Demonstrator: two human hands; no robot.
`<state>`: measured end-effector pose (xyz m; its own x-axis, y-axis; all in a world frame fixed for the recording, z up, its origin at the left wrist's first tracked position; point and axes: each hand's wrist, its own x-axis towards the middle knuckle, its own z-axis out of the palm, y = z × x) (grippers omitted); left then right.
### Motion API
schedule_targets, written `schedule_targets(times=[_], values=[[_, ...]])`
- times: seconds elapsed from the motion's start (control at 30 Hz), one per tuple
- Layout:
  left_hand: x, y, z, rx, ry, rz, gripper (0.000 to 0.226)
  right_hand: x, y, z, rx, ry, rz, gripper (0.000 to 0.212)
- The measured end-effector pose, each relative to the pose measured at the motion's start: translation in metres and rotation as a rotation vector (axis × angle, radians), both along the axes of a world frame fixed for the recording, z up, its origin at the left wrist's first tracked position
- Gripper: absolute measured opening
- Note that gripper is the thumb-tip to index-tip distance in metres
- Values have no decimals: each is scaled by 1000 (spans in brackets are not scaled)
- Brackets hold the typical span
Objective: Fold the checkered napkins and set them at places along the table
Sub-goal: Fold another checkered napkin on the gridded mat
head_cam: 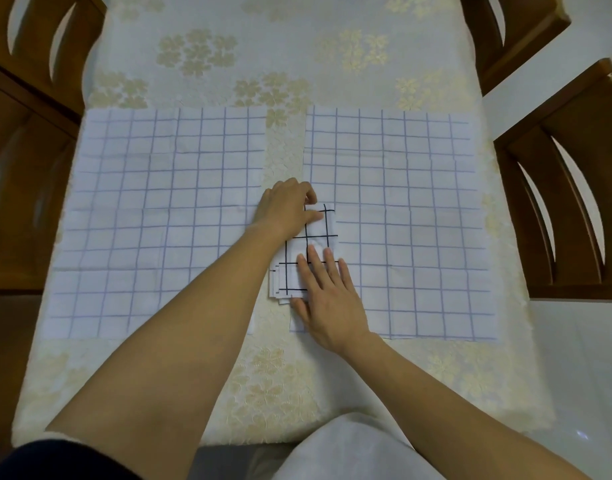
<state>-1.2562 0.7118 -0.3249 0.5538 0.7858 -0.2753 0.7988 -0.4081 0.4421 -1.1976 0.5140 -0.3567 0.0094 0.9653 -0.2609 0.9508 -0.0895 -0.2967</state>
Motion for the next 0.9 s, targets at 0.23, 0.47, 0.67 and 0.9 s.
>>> schedule_targets(times=[0.23,0.47,0.67,0.9], values=[[-2,6,-7,-75,-101,112,18,6,-5,4,-54,31,38,78],[0,5,-7,34,-44,53,21,16,3,22,252,300,-264,49],[7,7,1,-37,-130,-43,40,49,29,20,111,215,-627,36],[19,14,10,-234,22,-97,45,53,55,22,-19,240,-601,29]])
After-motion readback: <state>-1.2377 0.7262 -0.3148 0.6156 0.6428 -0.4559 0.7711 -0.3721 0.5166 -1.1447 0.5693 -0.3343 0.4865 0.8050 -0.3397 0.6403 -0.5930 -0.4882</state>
